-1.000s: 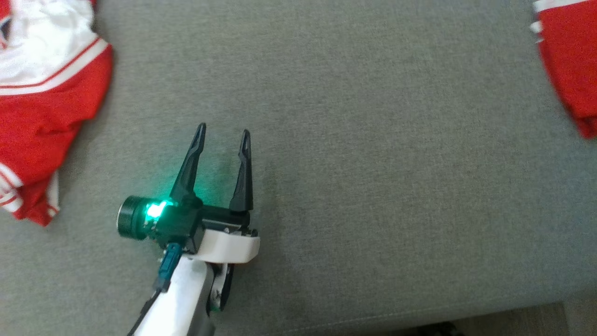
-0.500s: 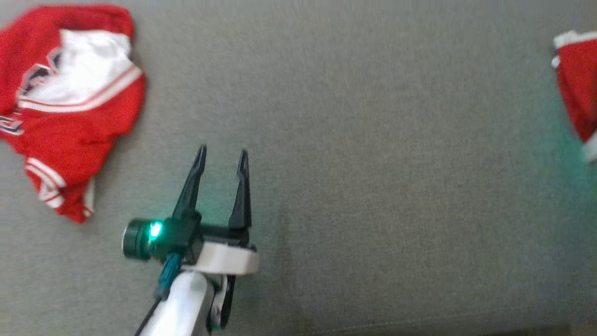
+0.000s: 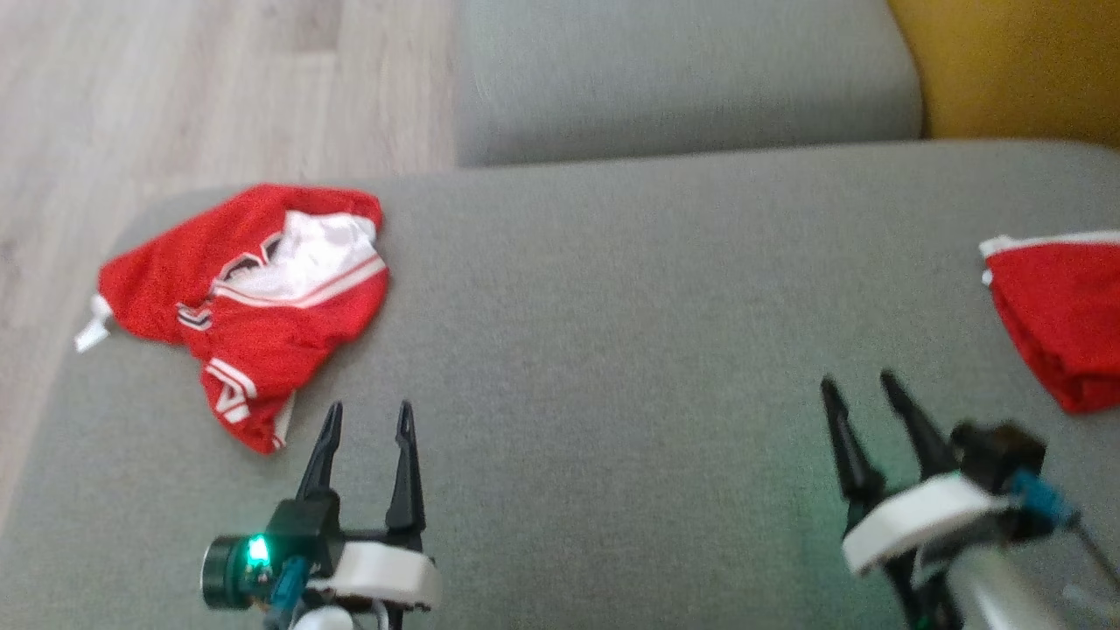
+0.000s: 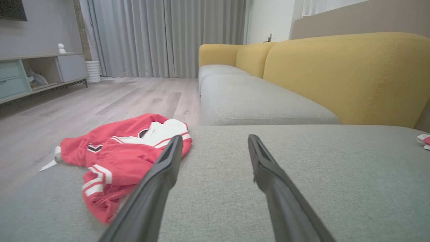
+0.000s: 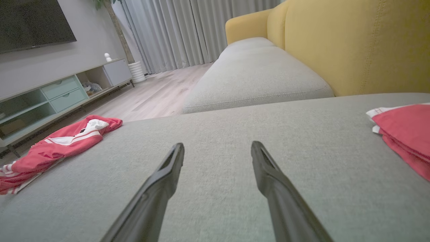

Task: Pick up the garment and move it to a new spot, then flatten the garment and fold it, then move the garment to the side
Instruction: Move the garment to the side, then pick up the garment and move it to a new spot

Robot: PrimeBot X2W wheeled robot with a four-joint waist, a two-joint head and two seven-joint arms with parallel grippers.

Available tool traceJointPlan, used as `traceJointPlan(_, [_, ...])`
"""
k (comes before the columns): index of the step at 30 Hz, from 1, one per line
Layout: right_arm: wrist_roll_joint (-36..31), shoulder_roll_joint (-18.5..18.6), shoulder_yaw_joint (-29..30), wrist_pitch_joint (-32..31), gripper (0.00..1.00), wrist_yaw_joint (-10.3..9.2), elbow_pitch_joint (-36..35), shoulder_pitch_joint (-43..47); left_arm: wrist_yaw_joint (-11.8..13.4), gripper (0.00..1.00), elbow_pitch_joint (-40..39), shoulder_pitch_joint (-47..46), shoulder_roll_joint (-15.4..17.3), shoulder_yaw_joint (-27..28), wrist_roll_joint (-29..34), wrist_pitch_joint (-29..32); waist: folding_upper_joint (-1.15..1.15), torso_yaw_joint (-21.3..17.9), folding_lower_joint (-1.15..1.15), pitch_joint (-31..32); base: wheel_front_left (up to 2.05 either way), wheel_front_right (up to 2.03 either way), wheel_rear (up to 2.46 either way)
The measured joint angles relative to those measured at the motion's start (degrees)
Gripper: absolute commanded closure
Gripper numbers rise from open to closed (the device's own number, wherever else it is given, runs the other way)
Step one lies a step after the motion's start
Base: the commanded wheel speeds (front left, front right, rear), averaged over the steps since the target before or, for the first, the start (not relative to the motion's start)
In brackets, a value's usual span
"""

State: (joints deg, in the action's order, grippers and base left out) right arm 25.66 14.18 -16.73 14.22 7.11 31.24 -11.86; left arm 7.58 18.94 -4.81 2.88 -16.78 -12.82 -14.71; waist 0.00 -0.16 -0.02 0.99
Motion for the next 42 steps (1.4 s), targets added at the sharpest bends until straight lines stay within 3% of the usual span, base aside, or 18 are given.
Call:
traceJointPlan(2, [-3.90, -3.65, 2.60, 0.09, 0.00, 0.00, -3.75, 6.19, 0.05, 0.00, 0.85, 1.46, 0.02, 1.19, 1.14, 0.00, 0.00, 0.71, 0.00, 2.82, 0.00, 0.00, 0.00])
traceJointPlan(8, [-9.17, -7.92, 6.54, 0.14, 0.00, 0.00, -8.11, 12.82, -0.02, 0.00, 1.34, 4.01, 0.04, 2.20, 1.26, 0.00, 0.00, 1.57, 0.01, 5.33, 0.00, 0.00, 0.00])
traceJointPlan(23, [-11.71, -9.71, 7.80, 0.14, 0.00, 0.00, -9.32, 13.82, 0.01, 0.00, 1.64, 4.13, 0.04, 2.15, 1.82, 0.00, 0.00, 3.75, 0.02, 5.42, 0.00, 0.00, 0.00])
traceJointPlan(28, [-12.14, -9.91, 8.50, 0.14, 0.00, 0.00, -8.89, 13.79, 0.08, 0.00, 1.51, 4.14, 0.04, 2.29, 2.83, 0.00, 0.00, 8.43, 0.02, 5.09, 0.00, 0.00, 0.00])
traceJointPlan(38, [-12.40, -10.84, 11.09, 0.15, 0.00, 0.00, -9.32, 13.21, 0.67, 0.00, -1.09, 5.24, 0.47, 6.41, 5.35, 0.00, 0.00, 23.13, 0.02, 3.45, 0.00, 0.00, 0.00])
traceJointPlan(42, [-12.72, -10.66, 11.13, 0.15, 0.00, 0.00, -9.58, 10.73, 1.57, 0.00, -3.07, 5.16, 0.44, 7.46, 6.38, 0.00, 0.00, 26.67, 0.02, 0.86, 0.00, 0.00, 0.00])
